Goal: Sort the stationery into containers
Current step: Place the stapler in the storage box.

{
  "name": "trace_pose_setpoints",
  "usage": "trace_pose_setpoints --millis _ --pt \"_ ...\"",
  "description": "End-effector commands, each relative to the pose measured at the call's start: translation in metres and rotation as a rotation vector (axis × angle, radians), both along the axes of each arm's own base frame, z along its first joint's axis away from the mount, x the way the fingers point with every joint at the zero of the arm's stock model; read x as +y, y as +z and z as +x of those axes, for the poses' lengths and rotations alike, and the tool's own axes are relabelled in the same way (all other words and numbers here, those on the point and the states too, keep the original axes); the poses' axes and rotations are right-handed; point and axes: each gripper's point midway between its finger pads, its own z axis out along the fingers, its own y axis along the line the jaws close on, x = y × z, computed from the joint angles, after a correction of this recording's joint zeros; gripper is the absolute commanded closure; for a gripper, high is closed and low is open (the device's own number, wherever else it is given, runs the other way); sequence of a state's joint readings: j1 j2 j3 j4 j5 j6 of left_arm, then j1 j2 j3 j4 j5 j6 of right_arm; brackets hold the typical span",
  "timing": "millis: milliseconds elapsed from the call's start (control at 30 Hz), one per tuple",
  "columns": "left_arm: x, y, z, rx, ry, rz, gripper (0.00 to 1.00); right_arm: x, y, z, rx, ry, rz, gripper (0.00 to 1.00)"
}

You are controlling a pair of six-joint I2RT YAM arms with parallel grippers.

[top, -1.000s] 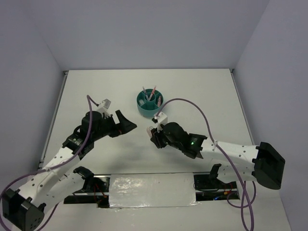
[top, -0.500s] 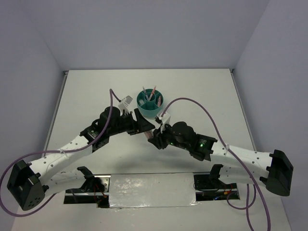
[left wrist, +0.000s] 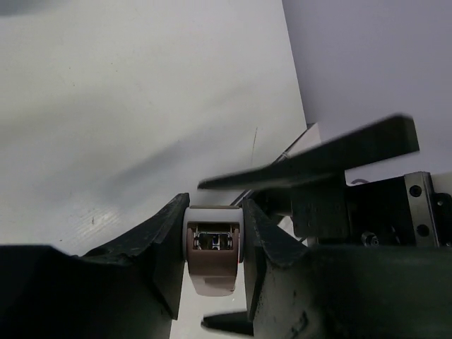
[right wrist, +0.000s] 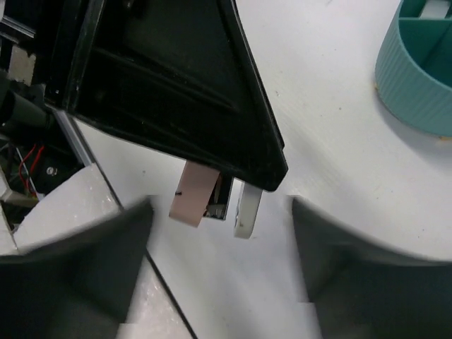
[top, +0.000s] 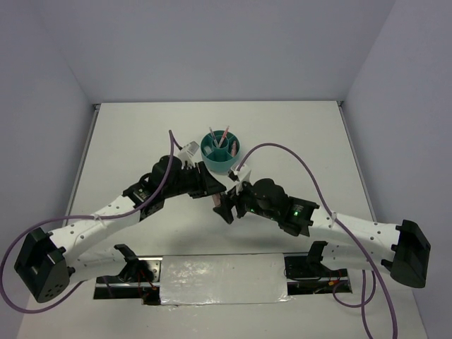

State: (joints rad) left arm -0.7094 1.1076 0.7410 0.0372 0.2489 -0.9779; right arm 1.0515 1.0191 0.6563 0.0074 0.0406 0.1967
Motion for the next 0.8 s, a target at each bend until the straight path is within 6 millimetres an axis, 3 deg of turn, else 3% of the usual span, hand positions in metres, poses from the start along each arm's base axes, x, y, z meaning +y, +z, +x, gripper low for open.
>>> trace_pose_setpoints --millis 0,33,67,133,200,267,300,367,400,433,500,533,567,600,633,700,767 --pt "-0.004 0.034 0.012 -0.150 0.004 -0.014 1.00 -0.004 0.046 0.015 -0.071 -0.105 0.145 0.00" --pt "-0.003 0.033 0.011 -0.134 0.003 0.001 1.00 -0.009 0.039 0.019 -0.064 -0.136 0.135 0.00" --pt "0.007 0.041 0.031 -0.181 0.103 0.046 1.00 -0.019 0.048 0.020 -0.080 -0.163 0.160 0.00" --pt "0.015 0.041 0.047 -0.234 0.157 0.120 1.00 -0.037 0.046 0.026 -0.072 -0.239 0.166 0.00" --pt "0.028 0.052 0.075 -0.307 0.301 0.151 1.00 -0.063 0.053 0.031 -0.064 -0.344 0.193 0.00" --pt "0.040 0.046 0.095 -0.243 0.447 0.201 1.00 -0.092 0.058 0.036 -0.062 -0.462 0.210 0.00" --pt "0.057 0.035 0.114 -0.226 0.582 0.272 1.00 -0.099 0.063 0.036 -0.047 -0.501 0.234 0.00" --pt "0.066 0.038 0.126 -0.166 0.722 0.267 1.00 -0.117 0.066 0.033 -0.041 -0.556 0.238 0.00" --pt "0.073 0.029 0.137 -0.158 0.798 0.303 1.00 -0.120 0.068 0.032 -0.037 -0.561 0.247 0.00" --pt "0.072 0.038 0.145 -0.137 0.863 0.253 1.00 -0.124 0.068 0.028 -0.032 -0.558 0.248 0.00" --pt "0.082 0.020 0.154 -0.071 0.991 0.286 1.00 -0.128 0.069 0.024 -0.024 -0.555 0.245 0.00" --pt "0.082 0.030 0.160 -0.057 1.033 0.261 1.00 -0.129 0.068 0.024 -0.021 -0.557 0.240 0.00" --pt "0.089 0.020 0.156 -0.019 1.062 0.322 1.00 -0.131 0.067 0.023 -0.019 -0.561 0.238 0.00" --pt "0.088 0.007 0.159 0.010 1.091 0.350 1.00 -0.132 0.066 0.023 -0.017 -0.566 0.231 0.00" --pt "0.087 0.016 0.164 0.032 1.147 0.292 1.00 -0.135 0.065 0.021 -0.014 -0.565 0.224 0.00" --pt "0.086 0.002 0.165 0.071 1.170 0.322 1.00 -0.137 0.063 0.020 -0.022 -0.562 0.213 0.00" --pt "0.078 0.001 0.170 0.088 1.176 0.292 1.00 -0.139 0.062 0.019 -0.023 -0.561 0.206 0.00"
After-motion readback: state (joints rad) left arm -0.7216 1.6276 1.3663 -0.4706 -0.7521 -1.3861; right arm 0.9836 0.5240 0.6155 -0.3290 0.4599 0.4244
